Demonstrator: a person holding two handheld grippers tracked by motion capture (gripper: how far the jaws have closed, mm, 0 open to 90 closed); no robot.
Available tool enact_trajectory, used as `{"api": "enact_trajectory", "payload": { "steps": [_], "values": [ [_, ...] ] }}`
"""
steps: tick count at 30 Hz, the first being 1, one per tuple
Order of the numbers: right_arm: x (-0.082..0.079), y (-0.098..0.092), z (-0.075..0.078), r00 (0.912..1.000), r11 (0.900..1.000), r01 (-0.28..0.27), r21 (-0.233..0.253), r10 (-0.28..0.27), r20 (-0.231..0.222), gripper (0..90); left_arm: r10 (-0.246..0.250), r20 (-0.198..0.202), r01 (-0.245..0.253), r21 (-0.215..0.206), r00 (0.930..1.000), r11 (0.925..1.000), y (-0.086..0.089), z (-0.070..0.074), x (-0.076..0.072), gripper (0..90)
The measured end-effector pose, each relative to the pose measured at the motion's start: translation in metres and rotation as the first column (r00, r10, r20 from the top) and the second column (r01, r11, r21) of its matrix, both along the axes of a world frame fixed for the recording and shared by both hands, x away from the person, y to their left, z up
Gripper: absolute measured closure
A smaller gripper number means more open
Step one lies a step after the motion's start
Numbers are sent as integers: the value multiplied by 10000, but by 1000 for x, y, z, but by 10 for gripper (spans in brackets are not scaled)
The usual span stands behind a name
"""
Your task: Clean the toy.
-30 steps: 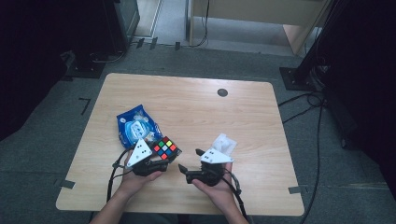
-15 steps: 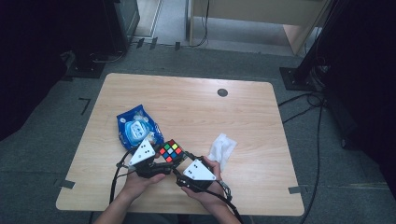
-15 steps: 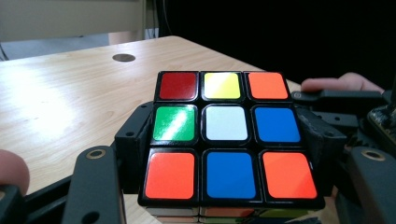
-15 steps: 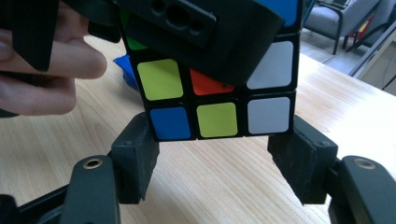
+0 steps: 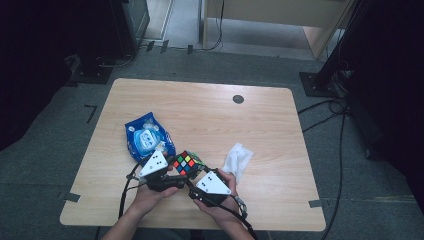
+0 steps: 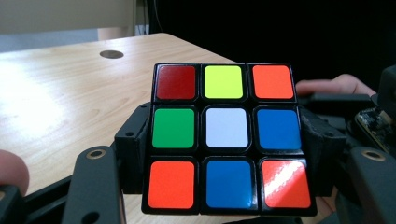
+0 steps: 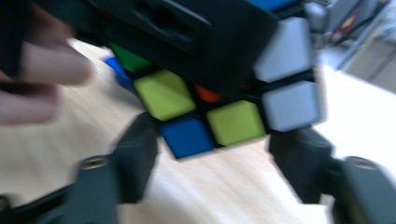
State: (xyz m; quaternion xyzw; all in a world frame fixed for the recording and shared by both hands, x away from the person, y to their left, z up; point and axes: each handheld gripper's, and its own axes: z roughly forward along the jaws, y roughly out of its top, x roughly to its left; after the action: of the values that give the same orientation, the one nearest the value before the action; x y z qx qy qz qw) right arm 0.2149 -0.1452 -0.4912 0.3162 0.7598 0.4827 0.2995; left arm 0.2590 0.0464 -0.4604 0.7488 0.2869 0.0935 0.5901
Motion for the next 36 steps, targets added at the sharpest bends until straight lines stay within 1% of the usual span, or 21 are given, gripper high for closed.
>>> {"api": "enact_trajectory", "payload": {
  "steps": [1,2,4,6,7,9,12,15,16,18,20,22,23,24,25,27,29,31,32,34,36],
  "values": [
    [0,-1,0,9996,9995,146,-271,-140,235,266,-8,-58,8,-3,10000,10000,1,0,1,340],
    [0,-4,1,9985,9986,232,-469,-209,506,247,9,-147,-9,-27,9999,10000,3,1,2,340],
    [0,-8,1,9950,9957,92,-918,0,1002,212,-53,-324,52,-31,9995,10000,4,2,4,340],
    [-3,-8,1,9854,9883,42,-1527,219,1688,220,-157,-420,160,64,9990,9999,4,3,5,340],
    [-4,-7,1,9810,9845,-13,-1752,352,1908,235,-200,-449,206,122,9988,9997,3,3,5,340],
    [-6,-5,2,9747,9825,-72,-1864,486,2181,264,-278,-517,287,161,9983,9995,1,2,5,340],
    [-8,-2,1,9763,9825,-43,-1863,444,2118,337,-264,-603,275,174,9978,9995,-1,1,5,340],
    [-10,1,0,9807,9868,171,-1613,148,1949,343,-192,-617,195,52,9979,9998,0,1,5,340],
    [-11,3,0,9832,9896,232,-1419,31,1824,344,-136,-632,133,-45,9979,9999,-1,1,4,339],
    [-12,5,1,9902,9965,311,-771,-203,1380,345,-46,-611,42,-73,9981,10000,-2,1,4,339],
    [-12,5,2,9950,9987,502,-35,-497,869,345,20,-688,-30,-145,9976,9999,-3,1,4,337],
    [-13,6,3,9952,9943,883,589,-906,374,345,-36,-817,27,-100,9966,9999,-5,-1,5,329],
    [-13,6,4,9941,9915,1035,792,-1057,246,346,-164,-962,162,-26,9952,9999,-5,-2,5,326],
    [-13,5,6,9913,9857,1286,1092,-1309,138,346,-210,-1081,207,-39,9939,9998,-6,-3,6,324],
    [-14,5,8,9885,9810,1486,1247,-1509,88,346,-209,-1077,197,-125,9940,9997,-6,-3,5,322],
    [-14,5,10,9884,9804,1488,1294,-1516,119,345,-173,-1133,146,-243,9934,9996,-6,-2,5,324],
    [-13,4,9,9903,9822,1351,1302,-1380,134,344,-196,-1073,164,-304,9940,9994,-5,-2,5,332],
    [-12,4,8,9926,9868,1185,1104,-1207,132,336,-149,-1143,116,-289,9933,9995,-4,-3,5,339],
    [-10,4,7,9936,9902,1088,870,-1109,193,331,-102,-1195,59,-365,9928,9993,-3,-3,6,339],
    [-8,4,4,9958,9948,910,453,-915,79,297,-42,-1223,-9,-417,9925,9991,0,-2,7,339],
    [-6,2,1,9966,9966,791,-223,-785,264,305,0,-1240,-49,-385,9923,9992,4,-1,9,339]
  ]
}}
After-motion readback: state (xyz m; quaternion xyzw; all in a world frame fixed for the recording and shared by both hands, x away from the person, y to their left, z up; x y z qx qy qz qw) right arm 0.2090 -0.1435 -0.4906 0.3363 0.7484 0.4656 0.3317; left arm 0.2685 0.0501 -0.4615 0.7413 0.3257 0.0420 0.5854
